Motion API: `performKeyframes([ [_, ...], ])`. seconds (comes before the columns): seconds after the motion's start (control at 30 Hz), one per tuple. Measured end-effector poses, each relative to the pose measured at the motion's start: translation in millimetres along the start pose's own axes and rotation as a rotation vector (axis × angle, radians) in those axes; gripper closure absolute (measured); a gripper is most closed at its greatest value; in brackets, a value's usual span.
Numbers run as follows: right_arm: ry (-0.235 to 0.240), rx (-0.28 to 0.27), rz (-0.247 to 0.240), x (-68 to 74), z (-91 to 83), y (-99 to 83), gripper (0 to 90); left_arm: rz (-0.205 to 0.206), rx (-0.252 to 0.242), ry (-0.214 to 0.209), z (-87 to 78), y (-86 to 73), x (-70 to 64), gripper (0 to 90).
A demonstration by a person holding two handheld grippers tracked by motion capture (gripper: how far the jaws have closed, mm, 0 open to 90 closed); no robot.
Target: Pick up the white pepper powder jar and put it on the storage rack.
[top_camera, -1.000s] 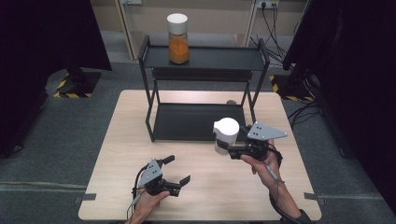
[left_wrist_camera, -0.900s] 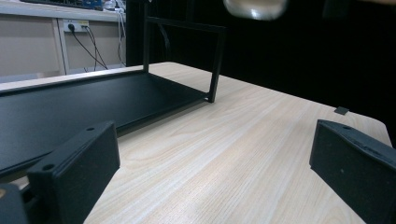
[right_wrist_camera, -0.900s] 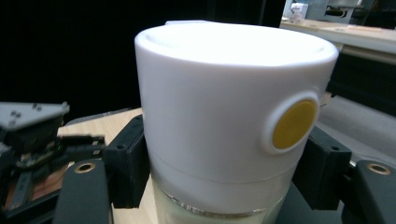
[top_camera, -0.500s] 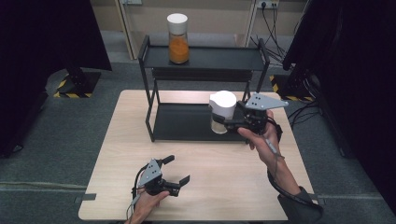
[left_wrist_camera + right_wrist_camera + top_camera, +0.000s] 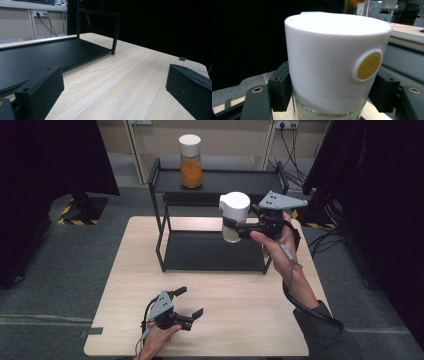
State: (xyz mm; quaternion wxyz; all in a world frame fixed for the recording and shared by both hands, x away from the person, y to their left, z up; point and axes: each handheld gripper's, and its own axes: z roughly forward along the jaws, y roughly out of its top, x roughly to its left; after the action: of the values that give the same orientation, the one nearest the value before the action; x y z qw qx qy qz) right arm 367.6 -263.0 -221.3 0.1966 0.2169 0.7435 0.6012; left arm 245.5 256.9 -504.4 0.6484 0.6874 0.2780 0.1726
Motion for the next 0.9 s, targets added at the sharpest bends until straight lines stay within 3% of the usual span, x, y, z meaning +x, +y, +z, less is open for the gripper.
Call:
performKeyframes([
  [0.53,-0.088,-0.007,0.0,-8.6,16.2,50.6,30.8,0.0,-0.002,-0.004,0.0,-0.4,0.0,1.1],
  [0.9,-0.153,0.0,0.015,-17.3,33.8,74.6,30.8,-0.003,-0.003,-0.008,-0.3,-0.6,0.3,1.1],
])
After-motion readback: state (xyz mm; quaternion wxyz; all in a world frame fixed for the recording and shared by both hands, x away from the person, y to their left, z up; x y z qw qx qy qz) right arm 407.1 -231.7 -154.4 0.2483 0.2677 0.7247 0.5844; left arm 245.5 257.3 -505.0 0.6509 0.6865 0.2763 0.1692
